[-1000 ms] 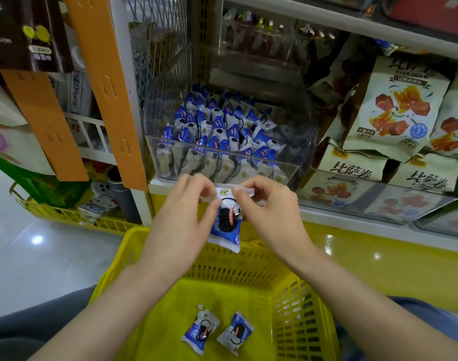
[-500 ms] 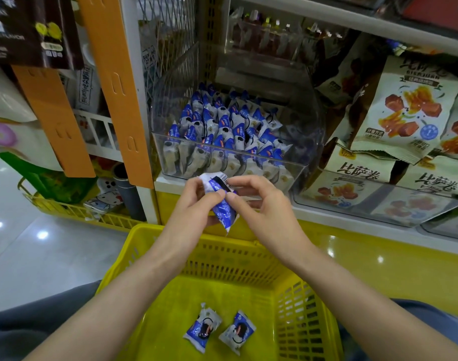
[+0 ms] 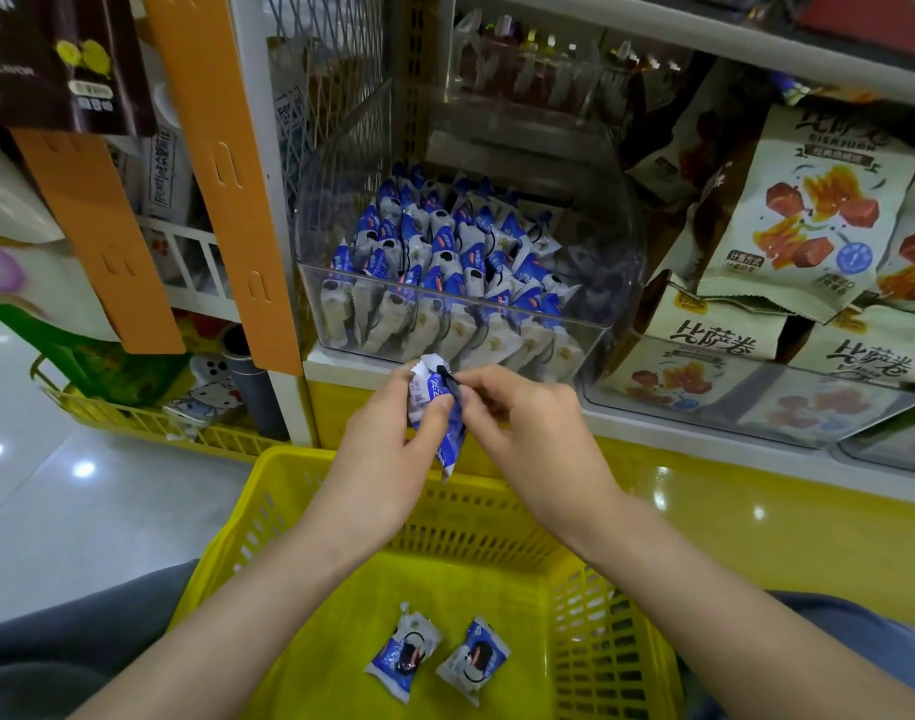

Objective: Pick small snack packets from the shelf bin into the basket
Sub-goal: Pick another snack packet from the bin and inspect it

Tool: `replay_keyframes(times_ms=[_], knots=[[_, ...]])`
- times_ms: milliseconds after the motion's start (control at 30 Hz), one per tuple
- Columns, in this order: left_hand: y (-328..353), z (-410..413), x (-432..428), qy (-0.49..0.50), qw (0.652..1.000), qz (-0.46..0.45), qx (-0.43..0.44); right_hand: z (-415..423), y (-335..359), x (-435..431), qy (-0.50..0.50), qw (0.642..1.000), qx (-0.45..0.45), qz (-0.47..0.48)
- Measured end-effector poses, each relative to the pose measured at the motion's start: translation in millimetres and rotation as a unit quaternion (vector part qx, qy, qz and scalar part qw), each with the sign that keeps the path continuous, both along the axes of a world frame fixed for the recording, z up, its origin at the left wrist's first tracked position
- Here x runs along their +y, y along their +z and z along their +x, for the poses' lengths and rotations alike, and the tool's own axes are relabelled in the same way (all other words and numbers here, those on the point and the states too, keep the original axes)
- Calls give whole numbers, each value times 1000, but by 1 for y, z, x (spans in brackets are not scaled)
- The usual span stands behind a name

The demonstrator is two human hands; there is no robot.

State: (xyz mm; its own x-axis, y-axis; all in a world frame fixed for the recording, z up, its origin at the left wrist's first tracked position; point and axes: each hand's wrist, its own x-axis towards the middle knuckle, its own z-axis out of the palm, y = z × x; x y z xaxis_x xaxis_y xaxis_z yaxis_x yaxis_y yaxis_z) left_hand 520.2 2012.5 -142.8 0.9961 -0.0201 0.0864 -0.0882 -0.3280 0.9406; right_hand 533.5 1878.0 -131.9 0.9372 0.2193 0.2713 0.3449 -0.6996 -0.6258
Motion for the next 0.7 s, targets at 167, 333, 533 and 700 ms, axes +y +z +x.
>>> replay_keyframes(times_ms=[167,333,533,700], knots=[[3,5,2,5,1000,1,7,2,2,4,-17,997,28,69],[7,6,5,38,996,-69,48,-1,-3,8,-2,997,68,42],[11,9,6,49,984,-154,75,0,-1,6,6,996,72,50],[13,13,13,64,942,-296,145,-2,-1,6,96,980,126,118]])
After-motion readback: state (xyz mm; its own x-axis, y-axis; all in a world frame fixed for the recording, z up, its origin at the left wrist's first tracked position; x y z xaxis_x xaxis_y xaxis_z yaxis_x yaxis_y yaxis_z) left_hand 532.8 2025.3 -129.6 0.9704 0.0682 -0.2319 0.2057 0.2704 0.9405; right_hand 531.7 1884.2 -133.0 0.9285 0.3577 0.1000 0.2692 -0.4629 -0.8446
